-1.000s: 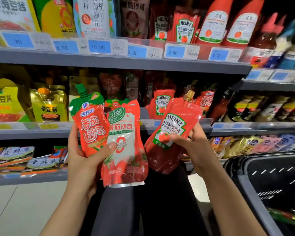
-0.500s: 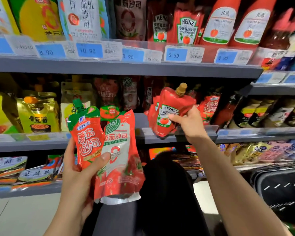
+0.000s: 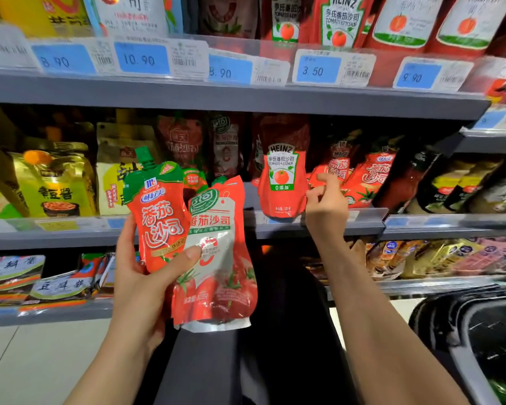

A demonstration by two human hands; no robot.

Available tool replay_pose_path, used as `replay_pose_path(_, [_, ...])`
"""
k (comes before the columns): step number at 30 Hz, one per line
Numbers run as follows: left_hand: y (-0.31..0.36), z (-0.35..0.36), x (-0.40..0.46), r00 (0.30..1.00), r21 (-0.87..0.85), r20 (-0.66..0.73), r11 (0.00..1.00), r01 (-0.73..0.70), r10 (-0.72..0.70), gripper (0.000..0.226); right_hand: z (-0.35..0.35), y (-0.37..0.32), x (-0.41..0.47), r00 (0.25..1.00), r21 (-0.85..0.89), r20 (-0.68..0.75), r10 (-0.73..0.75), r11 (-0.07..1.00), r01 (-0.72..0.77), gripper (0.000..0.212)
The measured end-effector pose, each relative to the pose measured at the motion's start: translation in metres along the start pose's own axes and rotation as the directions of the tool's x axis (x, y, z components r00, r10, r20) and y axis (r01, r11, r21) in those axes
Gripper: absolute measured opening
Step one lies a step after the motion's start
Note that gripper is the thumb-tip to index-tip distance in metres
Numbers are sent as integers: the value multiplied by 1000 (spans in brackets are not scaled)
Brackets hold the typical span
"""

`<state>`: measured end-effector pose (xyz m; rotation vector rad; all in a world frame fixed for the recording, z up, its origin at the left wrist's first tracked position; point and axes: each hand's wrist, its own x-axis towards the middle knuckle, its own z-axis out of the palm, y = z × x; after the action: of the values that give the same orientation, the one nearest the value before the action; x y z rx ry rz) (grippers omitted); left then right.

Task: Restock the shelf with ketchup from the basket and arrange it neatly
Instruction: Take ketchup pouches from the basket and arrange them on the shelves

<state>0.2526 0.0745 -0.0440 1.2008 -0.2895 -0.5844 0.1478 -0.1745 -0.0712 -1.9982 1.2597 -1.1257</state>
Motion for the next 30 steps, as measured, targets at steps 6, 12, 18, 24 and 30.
replay_pose_path(6, [-1,-2,1,1000,-25,-27,1000,6,-6,90,25,-33,0,998,-163,29,55,985,-49,91])
replay_pose_path(12, [1,-5,1,1000,2,22,1000,1,-1,94,32,-7,4,992,-130,112,-61,989,76,72])
replay_pose_path(18, [0,-1,3,1000,-23,21,1000,2,-2,92,30,-5,28,974,-4,225,-17,1000,18,62])
replay_pose_path(24, [-1,2,2,1000,-6,-17,1000,-19,19,90,38,8,35,936,-101,350,37,995,-1,53])
replay_pose_path(30, [0,5,0,999,8,-20,999,-48,48,107,38,25,20,978,-170,208,-21,984,58,51])
